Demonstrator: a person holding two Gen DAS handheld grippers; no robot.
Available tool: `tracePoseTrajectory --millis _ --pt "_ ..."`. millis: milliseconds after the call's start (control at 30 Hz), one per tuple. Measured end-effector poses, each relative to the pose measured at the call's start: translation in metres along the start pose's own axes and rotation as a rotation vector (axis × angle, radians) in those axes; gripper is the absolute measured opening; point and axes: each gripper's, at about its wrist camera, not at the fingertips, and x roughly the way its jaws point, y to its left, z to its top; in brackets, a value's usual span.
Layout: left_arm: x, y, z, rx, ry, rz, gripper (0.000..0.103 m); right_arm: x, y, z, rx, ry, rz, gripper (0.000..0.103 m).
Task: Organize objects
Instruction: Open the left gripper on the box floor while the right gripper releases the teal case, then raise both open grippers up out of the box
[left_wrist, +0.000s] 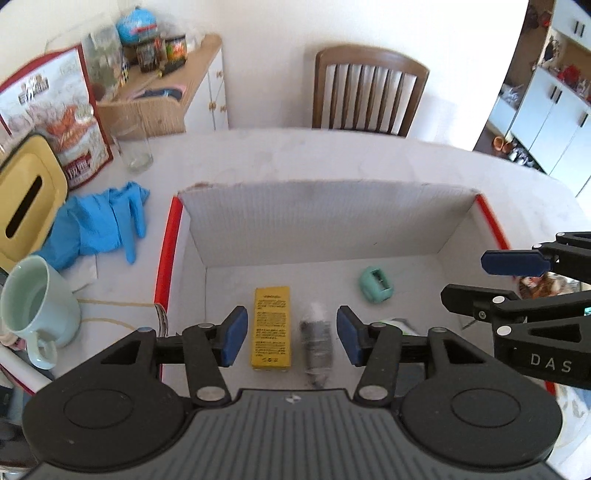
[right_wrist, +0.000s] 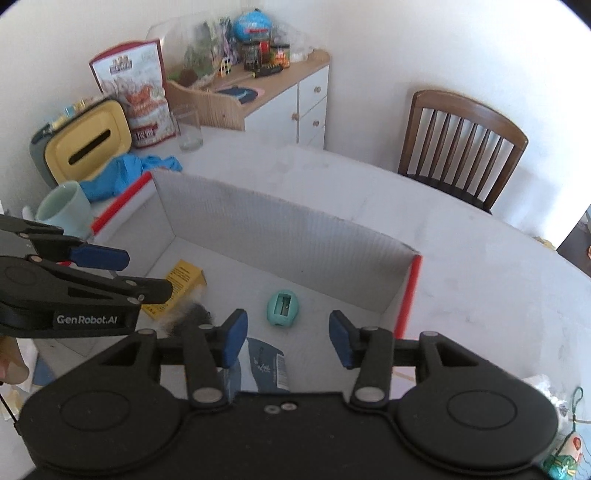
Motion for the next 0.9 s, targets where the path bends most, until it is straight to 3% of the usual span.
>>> tracePoseTrajectory --millis 167,300,433,900 --pt "-0.021 -0.012 -0.004 0.015 -0.049 -0.013 0.053 -0.028 -0.007 -0.007 0.003 -0.043 0.016 0.049" --pt "-0.039 -0.021 -0.01 0.031 -0.085 -0.032 0.06 -0.05 -0.012 -0.013 0.015 -0.088 0.017 0.062" --pt "-0.056 -0.031 -0.017 0.047 -0.116 -0.044 0.064 -0.07 -0.018 -0.023 0.033 -0.118 0.027 0.064" --pt "-0.097 -0.063 -0.039 0.089 -0.199 -0.041 0.083 -0.127 -0.034 -0.066 0.103 -0.198 0.067 0.085"
